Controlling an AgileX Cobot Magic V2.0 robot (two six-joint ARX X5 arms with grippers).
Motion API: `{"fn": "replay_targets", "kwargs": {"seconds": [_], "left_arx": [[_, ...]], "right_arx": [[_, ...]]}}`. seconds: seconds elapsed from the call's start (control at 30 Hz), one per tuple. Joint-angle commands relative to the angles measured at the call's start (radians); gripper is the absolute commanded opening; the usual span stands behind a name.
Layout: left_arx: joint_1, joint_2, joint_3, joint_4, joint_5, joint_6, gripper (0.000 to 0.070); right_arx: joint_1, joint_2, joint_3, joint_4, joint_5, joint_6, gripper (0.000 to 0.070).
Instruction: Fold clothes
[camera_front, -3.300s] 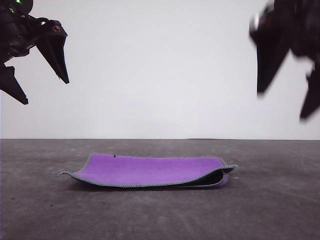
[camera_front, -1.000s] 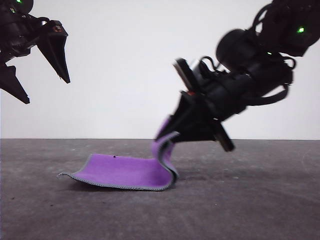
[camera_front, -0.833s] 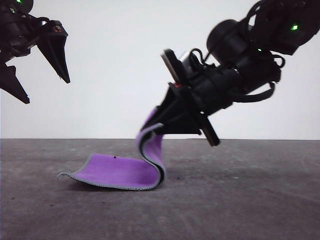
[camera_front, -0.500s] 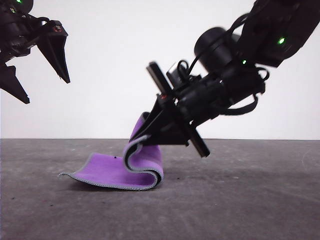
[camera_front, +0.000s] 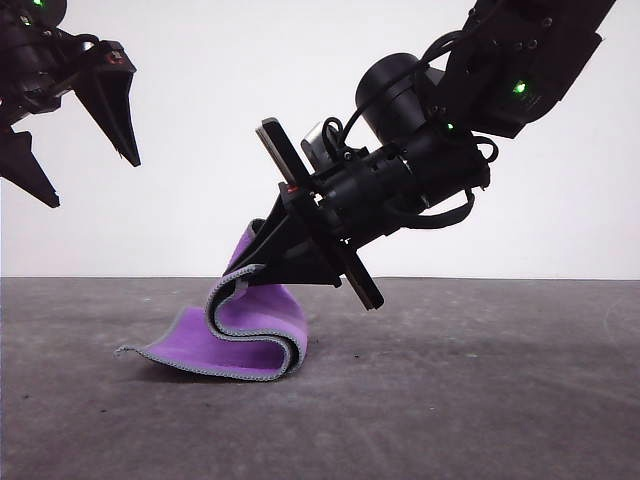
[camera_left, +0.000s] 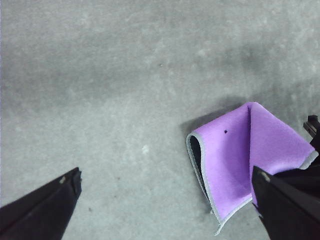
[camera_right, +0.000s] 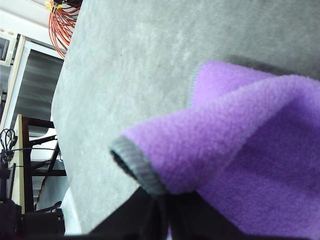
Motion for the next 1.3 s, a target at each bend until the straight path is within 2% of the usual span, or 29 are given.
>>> {"fn": "replay_targets", "kwargs": {"seconds": [0.0,0.03,0.07,0.13,0.2,0.63,0.73,0.9,1.0,1.07,1.13,1.2,1.27], "left_arx": [[0.0,0.009,0.015,0.007,0.002,0.001,0.0675],[0.0,0.009,0.015,0.007,0.002,0.001,0.0675],[0.0,0.009,0.015,0.007,0.002,0.001,0.0675],[0.0,0.009,0.015,0.007,0.002,0.001,0.0675],[0.0,0.009,0.015,0.007,0.002,0.001,0.0675],[0.0,0.009,0.015,0.007,0.002,0.001,0.0675],[0.0,0.009,0.015,0.007,0.001,0.001,0.0675],[0.003,0.009,0.015,0.003,0.001,0.006,0.0675],[0.006,0.009,0.015,-0.026,-0.005,0.017,0.0675],[0.01,0.009,0.015,-0.046,-0.027,0.029,0.0675],[0.013,0.009,0.015,-0.053,-0.057,0.031,0.0675],[0.018,0.008,0.015,-0.066,-0.08,0.032,0.0675],[0.018,0.007,0.015,-0.081,-0.088,0.034,0.0675]], "right_arx": [[0.007,0.026,0.019,0.015,0.002,0.01,0.0012],[0.007,0.026,0.019,0.017,0.0,0.01,0.0036],[0.007,0.026,0.019,0.017,-0.001,0.01,0.01],[0.006,0.026,0.019,0.009,-0.002,0.01,0.0295],[0.007,0.026,0.019,0.008,-0.002,0.01,0.0377],[0.0,0.025,0.019,0.021,-0.057,0.0,0.0399],[-0.015,0.023,0.029,0.021,-0.064,-0.002,0.0441],[-0.062,0.015,0.096,-0.013,-0.107,-0.032,0.0556],[-0.109,-0.012,0.164,-0.146,-0.099,-0.116,0.0577],[-0.144,-0.042,0.22,-0.316,-0.053,-0.233,0.0583],[-0.175,-0.076,0.278,-0.521,0.049,-0.383,0.0587],[-0.204,-0.115,0.329,-0.717,0.197,-0.521,0.0588],[-0.233,-0.158,0.355,-0.858,0.346,-0.617,0.0588]]}}
